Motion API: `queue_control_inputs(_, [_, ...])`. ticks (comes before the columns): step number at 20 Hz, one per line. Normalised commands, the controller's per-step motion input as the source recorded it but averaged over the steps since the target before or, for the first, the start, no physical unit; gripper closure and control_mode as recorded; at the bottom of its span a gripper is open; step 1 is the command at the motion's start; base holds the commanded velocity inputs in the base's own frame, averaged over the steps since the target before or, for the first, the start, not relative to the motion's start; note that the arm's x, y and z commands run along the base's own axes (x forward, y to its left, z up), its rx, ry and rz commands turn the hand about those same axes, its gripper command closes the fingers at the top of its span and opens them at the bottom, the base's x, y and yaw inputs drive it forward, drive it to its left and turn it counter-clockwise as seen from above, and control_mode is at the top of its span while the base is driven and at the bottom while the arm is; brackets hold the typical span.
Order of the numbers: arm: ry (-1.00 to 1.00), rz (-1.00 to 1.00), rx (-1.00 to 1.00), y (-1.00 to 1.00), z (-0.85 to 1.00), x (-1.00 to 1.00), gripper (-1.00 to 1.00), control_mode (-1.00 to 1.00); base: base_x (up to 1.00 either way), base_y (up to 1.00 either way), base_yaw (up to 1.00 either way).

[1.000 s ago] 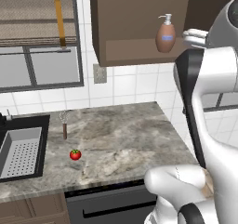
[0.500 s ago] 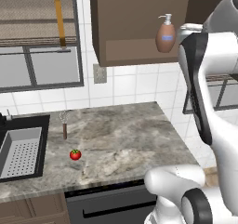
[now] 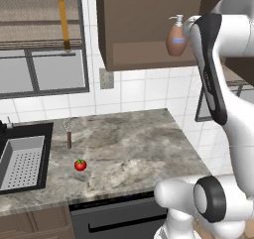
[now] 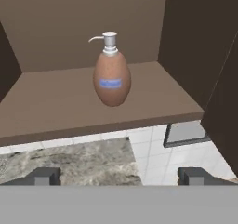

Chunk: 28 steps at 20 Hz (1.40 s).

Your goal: Open the cabinet. Pick the soap dispenser and place it next to the sink. Then close the cabinet.

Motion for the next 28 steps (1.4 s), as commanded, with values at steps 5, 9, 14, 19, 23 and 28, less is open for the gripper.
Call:
queue_control_inputs(5, [-0.06,0.1,0.0,-0.03,-0.15,0.41,-1.0,-1.0,0.0,0.0,0.0])
queue_control_inputs(9, [-0.11,0.08,0.0,-0.01,-0.12,0.45,-1.0,-1.0,0.0,0.0,0.0])
queue_control_inputs(14, [-0.06,0.11,0.0,-0.09,-0.04,0.44,-1.0,-1.0,0.0,0.0,0.0])
queue_control_inputs(19, [-0.02,0.09,0.0,-0.15,0.0,0.39,-1.0,-1.0,0.0,0.0,0.0])
queue_control_inputs(23, [0.0,0.04,-0.03,-0.23,0.07,0.33,-1.0,-1.0,0.0,0.0,0.0])
queue_control_inputs(28, [0.0,0.03,-0.03,-0.04,0.05,0.38,-1.0,-1.0,0.0,0.0,0.0])
